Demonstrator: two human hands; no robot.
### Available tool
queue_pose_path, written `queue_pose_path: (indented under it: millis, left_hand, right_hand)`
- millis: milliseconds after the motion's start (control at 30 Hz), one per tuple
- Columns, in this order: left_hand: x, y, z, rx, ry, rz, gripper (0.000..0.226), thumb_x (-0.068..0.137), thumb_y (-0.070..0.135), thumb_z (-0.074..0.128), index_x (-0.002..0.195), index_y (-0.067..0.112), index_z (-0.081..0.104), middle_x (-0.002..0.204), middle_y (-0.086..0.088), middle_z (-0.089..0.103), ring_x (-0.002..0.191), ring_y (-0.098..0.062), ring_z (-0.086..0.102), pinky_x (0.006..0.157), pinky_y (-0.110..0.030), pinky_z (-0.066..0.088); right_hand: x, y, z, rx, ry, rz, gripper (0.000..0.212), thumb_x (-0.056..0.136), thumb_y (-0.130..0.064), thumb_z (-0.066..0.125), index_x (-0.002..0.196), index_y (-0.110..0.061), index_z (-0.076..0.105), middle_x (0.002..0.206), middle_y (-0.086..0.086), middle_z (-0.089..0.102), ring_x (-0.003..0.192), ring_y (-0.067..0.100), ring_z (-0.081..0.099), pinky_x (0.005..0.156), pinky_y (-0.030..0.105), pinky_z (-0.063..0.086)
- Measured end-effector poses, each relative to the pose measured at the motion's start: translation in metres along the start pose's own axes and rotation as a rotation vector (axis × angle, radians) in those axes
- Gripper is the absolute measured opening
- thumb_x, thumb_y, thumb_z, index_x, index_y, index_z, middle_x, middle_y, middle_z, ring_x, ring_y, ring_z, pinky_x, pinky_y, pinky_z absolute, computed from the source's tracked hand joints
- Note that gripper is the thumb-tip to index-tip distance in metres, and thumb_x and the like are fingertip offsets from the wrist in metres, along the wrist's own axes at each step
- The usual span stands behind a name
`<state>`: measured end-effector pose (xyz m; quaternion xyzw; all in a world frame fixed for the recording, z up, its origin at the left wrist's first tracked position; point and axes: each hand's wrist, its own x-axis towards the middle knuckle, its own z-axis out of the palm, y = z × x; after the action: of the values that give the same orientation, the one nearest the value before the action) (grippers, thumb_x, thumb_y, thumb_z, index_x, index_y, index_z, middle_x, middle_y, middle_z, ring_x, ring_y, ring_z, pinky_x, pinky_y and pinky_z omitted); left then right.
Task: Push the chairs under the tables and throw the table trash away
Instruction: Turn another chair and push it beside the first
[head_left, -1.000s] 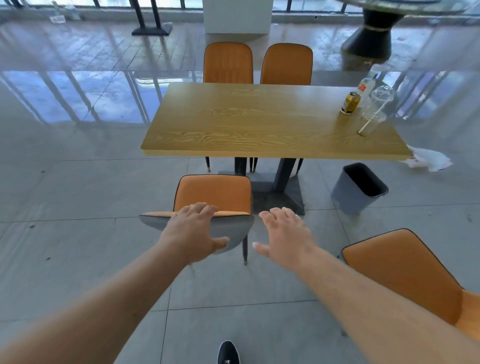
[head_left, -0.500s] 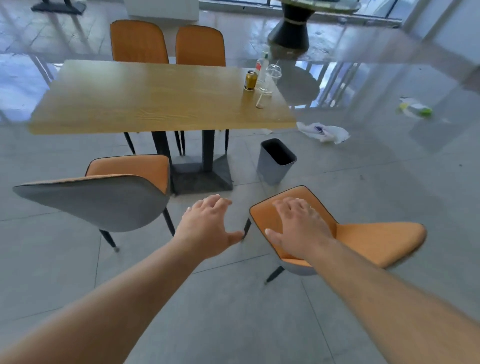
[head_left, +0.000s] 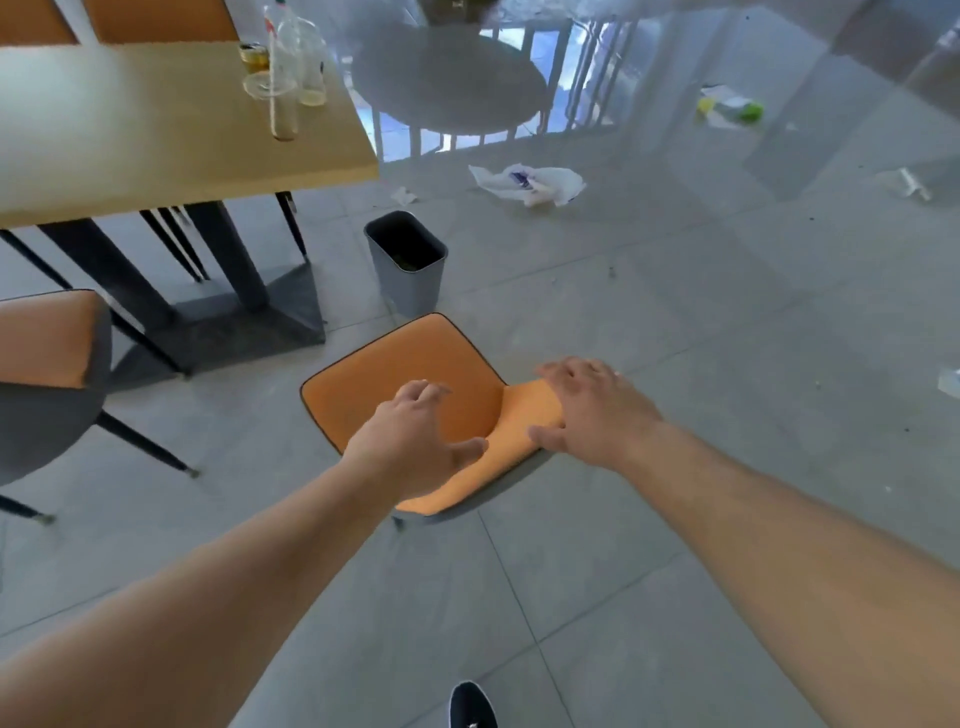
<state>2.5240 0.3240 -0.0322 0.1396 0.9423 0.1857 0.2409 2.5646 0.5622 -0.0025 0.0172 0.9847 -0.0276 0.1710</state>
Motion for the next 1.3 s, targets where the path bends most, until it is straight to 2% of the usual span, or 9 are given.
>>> queue_pose_path:
  millis: [133,200,267,367,533,800,1000,1133,1300]
  left_hand:
    - [0.017,0.051,0.037,0.034,-0.126,-0.042,0.106,0.069,0.095,0.056,0.156,0.039,0.031,0.161,0.006,0.038,0.128,-0.026,0.056,0.095,-0.042,0.054]
    - [0.018,0.06,0.049,0.102,-0.25,-0.051,0.096,0.072,0.089,0.063,0.149,0.037,0.038,0.137,0.004,0.056,0.11,-0.023,0.062,0.089,-0.042,0.057]
    - [0.017,0.06,0.057,0.18,-0.335,-0.052,0.077,0.082,0.071,0.069,0.145,0.037,0.041,0.113,0.005,0.061,0.094,-0.02,0.063,0.085,-0.043,0.059]
    - [0.015,0.052,0.056,0.196,-0.382,-0.064,0.066,0.093,0.054,0.061,0.152,0.044,0.033,0.109,0.006,0.062,0.089,-0.018,0.063,0.08,-0.04,0.06]
    - [0.019,0.023,0.037,0.128,-0.351,-0.065,0.049,0.099,0.043,0.054,0.146,0.044,0.041,0.105,0.007,0.062,0.086,-0.017,0.062,0.075,-0.037,0.057]
    - [0.017,-0.091,-0.016,0.046,-0.277,-0.17,0.04,0.099,0.031,0.053,0.137,0.041,0.047,0.11,0.005,0.062,0.093,-0.02,0.062,0.083,-0.041,0.058]
    - [0.012,-0.209,-0.072,0.011,-0.227,-0.22,0.052,0.094,0.023,0.056,0.138,0.05,0.047,0.107,0.009,0.063,0.089,-0.018,0.063,0.082,-0.043,0.061]
    - [0.025,-0.286,-0.117,0.086,-0.215,-0.161,0.055,0.095,0.024,0.058,0.141,0.052,0.045,0.113,0.009,0.063,0.092,-0.019,0.063,0.074,-0.04,0.059]
    - [0.049,-0.362,-0.168,0.217,-0.18,-0.106,0.055,0.099,0.029,0.057,0.144,0.056,0.038,0.125,0.011,0.059,0.098,-0.021,0.06,0.071,-0.04,0.055]
  right_hand:
    - [0.008,0.057,0.016,-0.046,-0.118,-0.102,0.097,0.077,-0.073,0.074,0.157,-0.034,0.035,0.161,0.0,0.039,0.146,0.029,0.034,0.115,0.055,0.039]
    - [0.013,0.063,0.03,-0.101,-0.138,-0.148,0.086,0.082,-0.063,0.075,0.155,-0.038,0.037,0.161,-0.003,0.037,0.148,0.031,0.027,0.114,0.058,0.039]
    - [0.021,0.06,0.039,-0.073,-0.145,-0.181,0.071,0.088,-0.049,0.073,0.152,-0.038,0.043,0.157,-0.004,0.042,0.147,0.035,0.025,0.11,0.059,0.043]
    - [0.036,0.049,0.041,-0.07,-0.195,-0.24,0.056,0.089,-0.036,0.069,0.142,-0.038,0.053,0.145,-0.004,0.053,0.137,0.032,0.037,0.104,0.056,0.049]
    - [0.061,0.023,0.037,-0.059,-0.199,-0.271,0.049,0.09,-0.032,0.068,0.137,-0.039,0.057,0.139,-0.006,0.057,0.126,0.028,0.043,0.104,0.052,0.047]
    - [0.106,-0.099,0.035,0.005,-0.124,-0.297,0.044,0.091,-0.032,0.069,0.132,-0.04,0.058,0.129,-0.01,0.059,0.126,0.025,0.043,0.096,0.051,0.052]
    - [0.151,-0.223,0.026,0.015,-0.105,-0.324,0.038,0.092,-0.029,0.069,0.128,-0.038,0.06,0.121,-0.005,0.06,0.118,0.027,0.045,0.095,0.053,0.052]
    - [0.181,-0.299,0.016,0.029,-0.107,-0.282,0.04,0.092,-0.033,0.072,0.13,-0.038,0.058,0.12,-0.004,0.059,0.118,0.027,0.046,0.092,0.053,0.053]
    - [0.216,-0.374,0.006,0.023,-0.091,-0.236,0.035,0.094,-0.043,0.073,0.124,-0.036,0.056,0.111,-0.004,0.057,0.112,0.025,0.047,0.074,0.044,0.05]
